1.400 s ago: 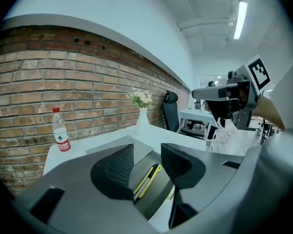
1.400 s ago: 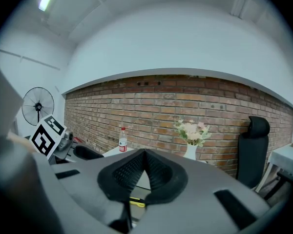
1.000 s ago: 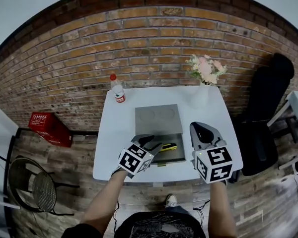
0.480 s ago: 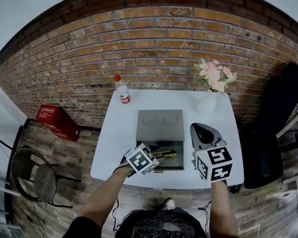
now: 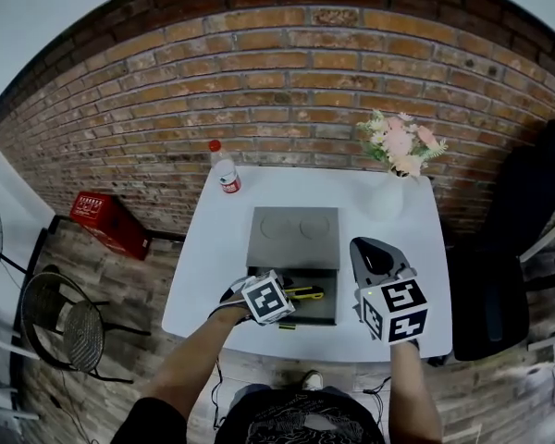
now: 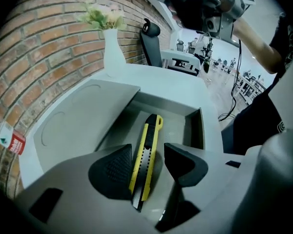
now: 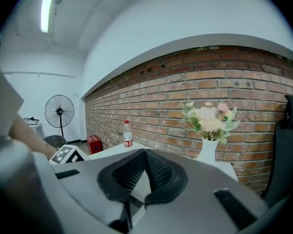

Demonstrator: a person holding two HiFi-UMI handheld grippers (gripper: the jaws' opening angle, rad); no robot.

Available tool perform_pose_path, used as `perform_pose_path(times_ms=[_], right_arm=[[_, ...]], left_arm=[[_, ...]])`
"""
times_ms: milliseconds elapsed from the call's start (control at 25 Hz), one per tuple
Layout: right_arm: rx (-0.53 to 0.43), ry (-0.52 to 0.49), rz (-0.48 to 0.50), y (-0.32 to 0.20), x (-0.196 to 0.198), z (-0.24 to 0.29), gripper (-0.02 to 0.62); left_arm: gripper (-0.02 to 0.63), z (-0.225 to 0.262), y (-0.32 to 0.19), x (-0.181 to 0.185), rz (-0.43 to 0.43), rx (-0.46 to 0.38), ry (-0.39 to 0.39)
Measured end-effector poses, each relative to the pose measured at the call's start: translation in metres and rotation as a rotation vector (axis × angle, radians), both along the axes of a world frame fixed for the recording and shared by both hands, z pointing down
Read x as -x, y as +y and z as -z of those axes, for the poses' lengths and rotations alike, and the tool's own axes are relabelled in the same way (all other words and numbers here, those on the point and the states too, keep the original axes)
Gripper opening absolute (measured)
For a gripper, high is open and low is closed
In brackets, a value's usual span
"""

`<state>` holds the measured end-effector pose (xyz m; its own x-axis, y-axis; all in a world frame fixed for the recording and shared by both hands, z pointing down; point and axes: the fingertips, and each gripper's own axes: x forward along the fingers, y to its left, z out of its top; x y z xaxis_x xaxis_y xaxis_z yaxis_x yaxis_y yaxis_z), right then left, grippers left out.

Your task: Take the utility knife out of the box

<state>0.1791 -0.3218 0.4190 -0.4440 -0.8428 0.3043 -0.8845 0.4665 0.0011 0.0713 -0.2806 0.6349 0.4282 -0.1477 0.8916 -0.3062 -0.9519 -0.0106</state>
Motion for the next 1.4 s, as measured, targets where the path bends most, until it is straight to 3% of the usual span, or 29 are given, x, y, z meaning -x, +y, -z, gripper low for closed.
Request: perform_pose_path(times_ms=[400,600,760,1120,1400], right_arm=[[0.019,-0.009,-0.011,-0.014,-0.01,-0.009,0.018],[0.029,-0.012,-0.005,-0.016,-0.008,-0.012,0.018],[0.026,-0.019,-0.003,-0.017,-0.005,-0.011,0.018],[0.029,-0.018,-0.009,-0.009,-0.001,-0.01,0.018],[0.043,-0.026,-0.031,0.0,0.002,-0.011,0.018]], left_arm=[[0.218,-0.013,-0.003,-0.004,-0.043,0.053,-0.054],[0.148,-0.015,-0.001,-0.004,-0.05,0.074,-0.068],[0.135,-0.014,-0.002,-0.004,-0.062,0.053,-0.077],[0.129,-0.009,0.003,0.0,-0.037,0.02,-0.062],[0.129,0.009,0.004,-0.001,-0.009,-0.013,0.029]])
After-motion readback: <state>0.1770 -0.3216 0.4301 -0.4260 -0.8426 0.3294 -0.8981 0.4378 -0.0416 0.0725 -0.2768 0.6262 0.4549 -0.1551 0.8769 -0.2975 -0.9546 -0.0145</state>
